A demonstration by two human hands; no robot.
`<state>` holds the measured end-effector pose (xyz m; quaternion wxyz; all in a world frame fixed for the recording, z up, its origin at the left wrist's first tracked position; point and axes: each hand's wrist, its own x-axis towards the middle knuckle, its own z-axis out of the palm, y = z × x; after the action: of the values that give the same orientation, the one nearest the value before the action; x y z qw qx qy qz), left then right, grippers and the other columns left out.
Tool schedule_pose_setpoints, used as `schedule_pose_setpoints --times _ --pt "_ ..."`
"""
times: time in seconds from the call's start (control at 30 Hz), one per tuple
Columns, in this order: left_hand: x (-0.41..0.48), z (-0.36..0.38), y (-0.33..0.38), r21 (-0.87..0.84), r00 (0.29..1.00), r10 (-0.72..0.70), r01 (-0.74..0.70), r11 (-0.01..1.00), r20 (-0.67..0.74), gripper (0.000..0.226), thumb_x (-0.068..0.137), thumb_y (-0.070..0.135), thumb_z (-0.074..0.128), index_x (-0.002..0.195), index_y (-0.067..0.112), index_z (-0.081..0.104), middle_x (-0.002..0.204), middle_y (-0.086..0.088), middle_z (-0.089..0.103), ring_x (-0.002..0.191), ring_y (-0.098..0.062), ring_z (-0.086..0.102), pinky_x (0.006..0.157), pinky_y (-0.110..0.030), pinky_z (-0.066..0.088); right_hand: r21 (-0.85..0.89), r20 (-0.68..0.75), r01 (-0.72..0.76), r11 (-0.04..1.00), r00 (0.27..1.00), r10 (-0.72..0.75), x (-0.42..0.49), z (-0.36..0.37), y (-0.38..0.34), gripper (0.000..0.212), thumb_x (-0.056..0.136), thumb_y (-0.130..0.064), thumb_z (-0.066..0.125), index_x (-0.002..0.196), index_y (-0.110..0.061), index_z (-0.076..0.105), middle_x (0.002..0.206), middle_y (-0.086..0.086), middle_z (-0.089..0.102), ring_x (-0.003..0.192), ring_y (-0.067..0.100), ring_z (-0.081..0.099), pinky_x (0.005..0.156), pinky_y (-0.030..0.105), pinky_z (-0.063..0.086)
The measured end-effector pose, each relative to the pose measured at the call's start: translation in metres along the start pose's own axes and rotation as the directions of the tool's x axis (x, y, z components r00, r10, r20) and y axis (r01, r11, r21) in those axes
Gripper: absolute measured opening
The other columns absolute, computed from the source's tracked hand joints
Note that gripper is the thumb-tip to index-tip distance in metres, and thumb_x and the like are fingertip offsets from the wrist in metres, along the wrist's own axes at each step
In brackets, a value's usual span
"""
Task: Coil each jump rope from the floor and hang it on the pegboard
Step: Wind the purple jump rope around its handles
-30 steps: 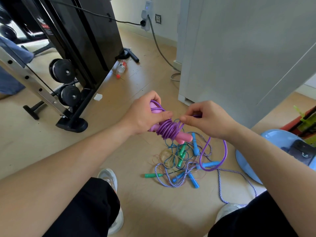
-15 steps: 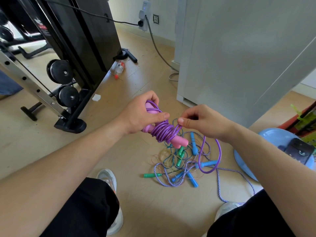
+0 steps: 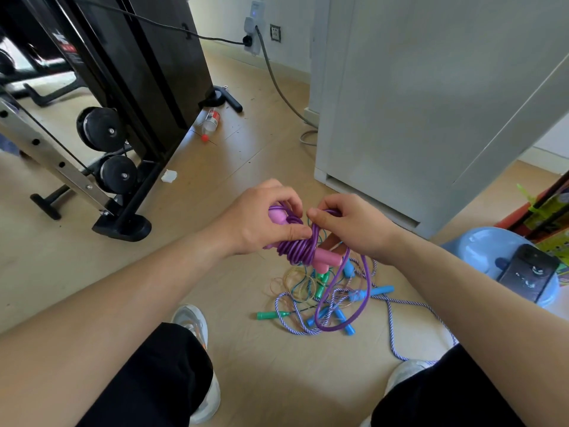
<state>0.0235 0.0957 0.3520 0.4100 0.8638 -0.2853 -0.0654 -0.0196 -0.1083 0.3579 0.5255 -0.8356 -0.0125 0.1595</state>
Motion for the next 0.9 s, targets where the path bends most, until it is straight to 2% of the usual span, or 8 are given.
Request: schedule_pose_setpoints --times 0.1,0.23,0.33,0.43,0.57,0.7,0.8,0.9 --pt "-0.001 0.003 -0.002 0.144 0.997 -0.015 0.004 0.990 0.076 0.036 0.069 0.068 0.068 0.092 0.040 0.066 0.093 0.011 0.055 0.083 -0.007 0.061 0.078 -0.036 0.052 0.030 0.006 -0.024 0.999 1.000 0.024 -0.001 0.005 -0.002 0.026 0.099 -0.026 0.061 0.094 0.000 0.061 0.071 0.004 0.068 0.063 0.022 0.074 0.053 0.031 0.058" --pt "-0.005 0.007 0.003 0.263 0.999 0.027 -0.039 0.964 0.047 0.040 0.075 0.071 0.053 0.084 0.036 0.071 0.088 0.014 0.054 0.078 -0.012 0.060 0.074 -0.043 0.051 0.071 0.027 -0.053 0.996 0.998 0.051 -0.003 0.009 -0.004 0.022 0.100 -0.024 0.058 0.086 -0.007 0.059 0.067 0.001 0.068 0.065 0.026 0.074 0.052 0.029 0.058" --pt "-0.007 0.002 0.014 0.331 0.997 0.004 -0.028 0.943 0.072 0.054 0.062 0.088 0.055 0.080 0.038 0.068 0.088 0.017 0.056 0.080 -0.004 0.056 0.070 -0.036 0.048 0.074 -0.003 -0.052 0.996 0.999 0.053 -0.002 0.007 -0.004 0.024 0.100 -0.025 0.058 0.082 -0.009 0.059 0.065 0.001 0.068 0.062 0.022 0.074 0.050 0.025 0.054" --pt "-0.009 -0.002 0.023 0.522 0.985 -0.035 -0.058 0.851 0.167 0.076 0.037 0.100 0.057 0.086 0.042 0.057 0.083 0.023 0.055 0.083 -0.001 0.046 0.061 -0.021 0.032 0.063 -0.014 -0.054 0.997 0.998 0.055 0.000 0.006 -0.002 0.024 0.100 -0.025 0.058 0.083 -0.010 0.059 0.068 0.004 0.070 0.066 0.026 0.075 0.053 0.030 0.058" --pt "-0.009 0.001 0.027 0.610 0.982 -0.027 -0.094 0.787 0.186 0.075 0.038 0.100 0.057 0.085 0.042 0.047 0.075 0.023 0.051 0.084 -0.011 0.045 0.059 -0.025 0.030 0.072 -0.003 -0.069 0.995 0.998 0.070 0.000 0.005 -0.001 0.024 0.101 -0.026 0.057 0.084 -0.008 0.059 0.069 0.006 0.071 0.068 0.028 0.075 0.058 0.034 0.061" --pt "-0.008 0.002 0.029 0.643 0.985 0.005 -0.117 0.757 0.174 0.068 0.047 0.102 0.047 0.085 0.045 0.041 0.070 0.024 0.043 0.084 -0.014 0.043 0.074 -0.031 0.034 0.071 -0.037 -0.060 0.996 0.997 0.063 0.002 0.001 -0.001 0.028 0.101 -0.028 0.057 0.092 -0.001 0.062 0.080 0.018 0.074 0.070 0.029 0.075 0.069 0.043 0.063" --pt "-0.009 0.008 0.026 0.666 0.982 -0.027 -0.108 0.738 0.189 0.071 0.052 0.098 0.036 0.095 0.044 0.052 0.079 0.019 0.048 0.086 -0.014 0.043 0.077 -0.031 0.034 0.055 -0.045 -0.051 0.997 0.998 0.053 0.002 -0.002 -0.001 0.031 0.101 -0.030 0.056 0.091 -0.002 0.063 0.082 0.017 0.075 0.072 0.029 0.075 0.073 0.045 0.062" --pt "-0.010 0.013 0.023 0.688 0.978 -0.061 -0.094 0.720 0.197 0.070 0.058 0.090 0.037 0.103 0.042 0.061 0.086 0.013 0.049 0.087 -0.017 0.047 0.075 -0.030 0.038 0.078 -0.040 -0.053 0.996 0.998 0.056 0.001 -0.001 -0.001 0.030 0.101 -0.030 0.056 0.085 -0.005 0.061 0.076 0.015 0.074 0.071 0.028 0.075 0.071 0.042 0.062"
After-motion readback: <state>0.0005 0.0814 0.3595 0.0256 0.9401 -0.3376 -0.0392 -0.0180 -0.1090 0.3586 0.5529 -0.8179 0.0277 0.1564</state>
